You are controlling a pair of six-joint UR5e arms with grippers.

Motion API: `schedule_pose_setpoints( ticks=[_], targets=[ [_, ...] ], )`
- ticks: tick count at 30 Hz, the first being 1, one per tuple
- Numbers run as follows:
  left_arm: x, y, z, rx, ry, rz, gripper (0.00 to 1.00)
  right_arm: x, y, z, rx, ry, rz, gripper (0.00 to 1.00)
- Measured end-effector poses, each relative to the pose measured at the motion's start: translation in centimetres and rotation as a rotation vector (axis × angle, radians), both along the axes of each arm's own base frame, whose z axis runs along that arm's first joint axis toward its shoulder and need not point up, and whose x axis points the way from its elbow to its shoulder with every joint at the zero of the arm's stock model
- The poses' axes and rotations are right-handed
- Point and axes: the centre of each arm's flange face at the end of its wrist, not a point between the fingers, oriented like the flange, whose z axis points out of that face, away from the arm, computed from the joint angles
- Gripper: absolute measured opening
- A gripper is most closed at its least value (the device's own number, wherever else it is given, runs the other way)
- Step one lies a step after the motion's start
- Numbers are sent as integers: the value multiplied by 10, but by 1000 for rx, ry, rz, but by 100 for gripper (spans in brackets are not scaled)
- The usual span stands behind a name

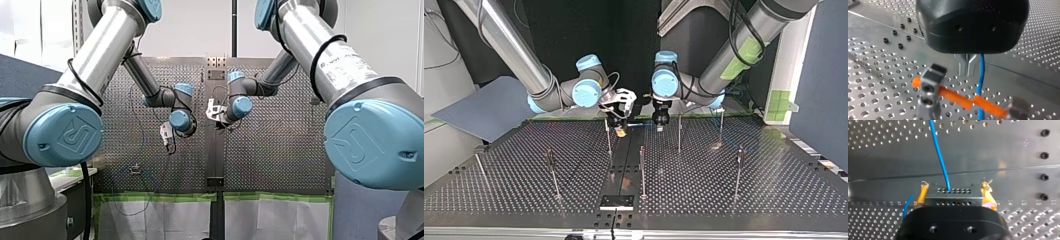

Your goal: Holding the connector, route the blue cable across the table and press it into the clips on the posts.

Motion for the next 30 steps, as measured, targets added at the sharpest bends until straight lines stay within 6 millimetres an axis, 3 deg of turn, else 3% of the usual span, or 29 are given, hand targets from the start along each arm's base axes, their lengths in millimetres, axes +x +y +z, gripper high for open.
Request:
schedule_pose_setpoints(
  ticks=[16, 30],
  targets=[
    [-33, 6, 47, 15, -13, 14, 2, -15, 15, 80, -20, -26, -7, 0],
    [-53, 4, 118, -19, -106, -33, 2, -37, 39, 142, -17, -63, -19, 0]
  ],
)
